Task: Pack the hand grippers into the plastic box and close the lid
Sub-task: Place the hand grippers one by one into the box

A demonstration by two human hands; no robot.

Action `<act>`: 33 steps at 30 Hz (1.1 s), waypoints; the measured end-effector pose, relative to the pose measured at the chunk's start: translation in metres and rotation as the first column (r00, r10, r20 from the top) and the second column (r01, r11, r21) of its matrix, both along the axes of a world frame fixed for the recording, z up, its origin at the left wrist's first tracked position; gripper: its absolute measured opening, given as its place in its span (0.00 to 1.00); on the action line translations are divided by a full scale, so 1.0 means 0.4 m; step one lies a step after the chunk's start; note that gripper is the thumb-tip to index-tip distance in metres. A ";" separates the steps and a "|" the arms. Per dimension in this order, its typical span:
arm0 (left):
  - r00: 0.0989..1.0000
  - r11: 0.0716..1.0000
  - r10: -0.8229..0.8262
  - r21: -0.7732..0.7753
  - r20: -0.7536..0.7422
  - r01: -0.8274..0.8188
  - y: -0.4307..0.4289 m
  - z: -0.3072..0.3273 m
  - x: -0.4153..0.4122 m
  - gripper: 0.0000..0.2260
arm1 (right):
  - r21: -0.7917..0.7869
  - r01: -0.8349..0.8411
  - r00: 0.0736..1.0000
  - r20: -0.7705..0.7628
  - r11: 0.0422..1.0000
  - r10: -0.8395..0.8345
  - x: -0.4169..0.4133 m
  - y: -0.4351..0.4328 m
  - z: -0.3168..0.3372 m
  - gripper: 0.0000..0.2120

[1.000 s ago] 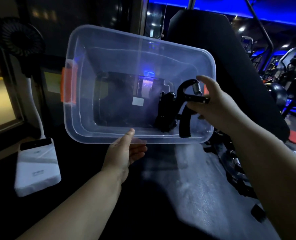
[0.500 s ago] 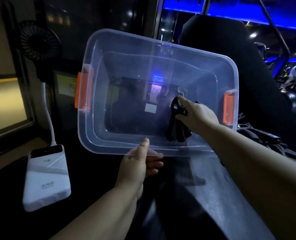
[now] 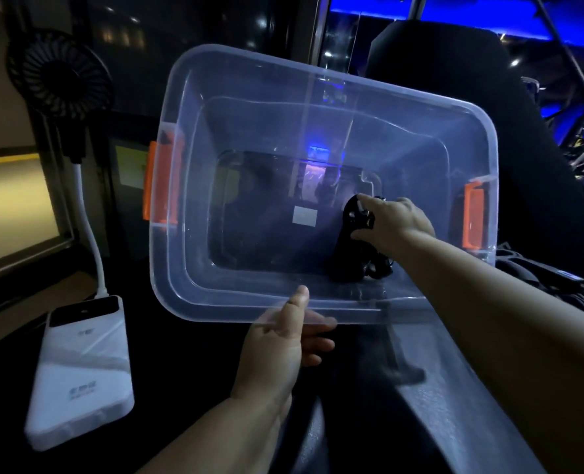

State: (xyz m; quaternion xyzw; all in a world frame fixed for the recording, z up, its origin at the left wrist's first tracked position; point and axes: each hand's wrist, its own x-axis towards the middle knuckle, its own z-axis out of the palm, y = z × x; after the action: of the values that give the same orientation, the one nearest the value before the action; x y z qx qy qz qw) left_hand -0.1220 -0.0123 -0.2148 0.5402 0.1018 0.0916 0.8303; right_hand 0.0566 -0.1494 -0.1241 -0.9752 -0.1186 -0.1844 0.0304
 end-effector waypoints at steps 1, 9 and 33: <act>1.000 1.000 0.000 0.003 0.000 0.000 -0.001 0.000 0.000 0.18 | 0.002 0.009 1.000 0.014 1.000 -0.009 0.005 -0.002 -0.003 0.27; 1.000 1.000 0.009 -0.015 0.000 -0.009 -0.003 -0.001 0.003 0.18 | -0.180 0.118 0.969 0.236 0.977 -0.074 0.017 -0.003 -0.024 0.28; 1.000 1.000 0.022 0.001 0.018 -0.022 -0.006 -0.004 0.003 0.18 | -0.510 -0.054 0.987 0.102 0.858 0.123 0.050 0.026 -0.055 0.32</act>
State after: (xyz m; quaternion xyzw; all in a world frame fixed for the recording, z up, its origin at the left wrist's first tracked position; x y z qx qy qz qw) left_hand -0.1208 -0.0146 -0.2162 0.5386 0.1000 0.1056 0.8299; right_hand 0.0766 -0.1390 -0.1461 -0.9283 -0.2094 -0.2087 -0.2258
